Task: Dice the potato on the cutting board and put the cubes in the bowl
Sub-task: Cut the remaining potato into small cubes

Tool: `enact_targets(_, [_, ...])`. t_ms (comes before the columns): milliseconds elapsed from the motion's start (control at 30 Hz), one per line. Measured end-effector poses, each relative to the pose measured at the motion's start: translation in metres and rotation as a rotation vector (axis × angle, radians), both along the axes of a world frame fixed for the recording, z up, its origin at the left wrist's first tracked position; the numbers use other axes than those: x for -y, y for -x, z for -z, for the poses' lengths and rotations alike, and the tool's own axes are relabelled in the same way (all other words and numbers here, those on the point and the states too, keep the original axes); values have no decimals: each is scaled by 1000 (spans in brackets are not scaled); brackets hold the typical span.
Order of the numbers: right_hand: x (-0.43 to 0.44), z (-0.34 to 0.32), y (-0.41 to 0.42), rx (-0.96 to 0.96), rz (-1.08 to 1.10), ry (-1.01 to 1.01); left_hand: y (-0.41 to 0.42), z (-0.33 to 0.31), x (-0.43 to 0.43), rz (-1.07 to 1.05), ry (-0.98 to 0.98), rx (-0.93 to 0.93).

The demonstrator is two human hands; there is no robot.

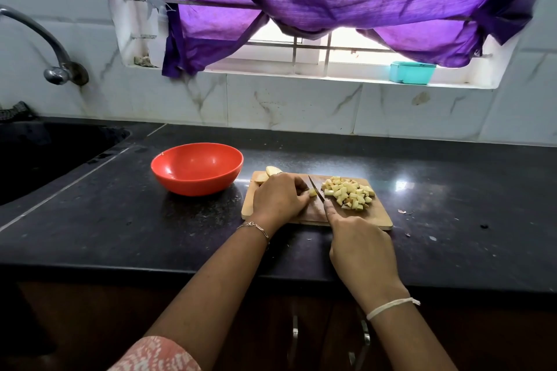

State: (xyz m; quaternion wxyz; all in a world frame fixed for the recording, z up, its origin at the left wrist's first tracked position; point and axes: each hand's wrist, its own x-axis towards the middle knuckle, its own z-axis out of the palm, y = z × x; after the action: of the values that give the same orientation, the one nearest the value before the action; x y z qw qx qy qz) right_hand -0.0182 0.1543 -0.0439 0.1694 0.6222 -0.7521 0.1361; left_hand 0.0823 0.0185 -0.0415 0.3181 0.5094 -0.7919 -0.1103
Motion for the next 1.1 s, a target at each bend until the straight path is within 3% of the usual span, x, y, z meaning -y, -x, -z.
enact_targets(600, [6,-5,-1,30,-15,15,-2,0,3,2,-19,4])
enact_targets(833, [-1,5,-3,144,14,110,-3,-2,0,4,-56,-42])
enact_targets(1100, [0,7,-2,94,-26,99,-3,-3,0,9,-34,-46])
